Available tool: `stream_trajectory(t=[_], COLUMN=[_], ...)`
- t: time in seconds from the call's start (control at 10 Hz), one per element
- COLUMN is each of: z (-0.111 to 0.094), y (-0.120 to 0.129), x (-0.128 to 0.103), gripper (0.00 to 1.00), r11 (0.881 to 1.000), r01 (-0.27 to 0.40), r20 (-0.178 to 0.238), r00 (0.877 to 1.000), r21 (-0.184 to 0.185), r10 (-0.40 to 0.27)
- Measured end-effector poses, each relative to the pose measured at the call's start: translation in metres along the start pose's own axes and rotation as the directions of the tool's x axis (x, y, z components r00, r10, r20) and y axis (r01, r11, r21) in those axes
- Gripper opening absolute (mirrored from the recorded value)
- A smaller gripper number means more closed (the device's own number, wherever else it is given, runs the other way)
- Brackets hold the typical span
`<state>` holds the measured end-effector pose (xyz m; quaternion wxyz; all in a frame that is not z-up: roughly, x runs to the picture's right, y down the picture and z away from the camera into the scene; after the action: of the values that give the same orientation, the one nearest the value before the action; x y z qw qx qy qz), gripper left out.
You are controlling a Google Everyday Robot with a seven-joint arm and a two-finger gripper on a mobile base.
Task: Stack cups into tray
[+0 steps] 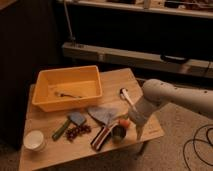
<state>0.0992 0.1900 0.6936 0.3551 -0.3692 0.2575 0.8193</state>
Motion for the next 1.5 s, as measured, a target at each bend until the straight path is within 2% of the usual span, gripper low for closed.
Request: stream_trajectory(t=[0.2, 0.6, 0.7, 0.9, 1.1, 1.2, 1.5], z=[0.001, 0.001, 0.003, 0.009, 0.011, 0.012, 0.014], y=[-0.003, -0.002, -0.003, -0.020, -0.018, -0.008, 0.010], x=[-0.001, 0.000, -0.002, -0.012, -0.011, -0.006, 0.008], gripper=[0.80, 0.80, 0.80, 0.80, 0.80, 0.80, 0.80], r11=[1.000, 1.000, 1.000, 0.999, 0.999, 0.999, 0.995], r01=[0.014, 0.018, 0.020, 0.016, 0.032, 0.050, 0.094], r20=[0.016, 0.017, 0.033, 0.057, 0.063, 0.074, 0.091], r00=[1.000, 1.000, 0.999, 0.998, 0.998, 0.996, 0.991], r21=[-0.014, -0.015, -0.023, -0.037, -0.022, 0.003, 0.039], r10=[-0.013, -0.018, -0.019, -0.013, -0.031, -0.050, -0.097])
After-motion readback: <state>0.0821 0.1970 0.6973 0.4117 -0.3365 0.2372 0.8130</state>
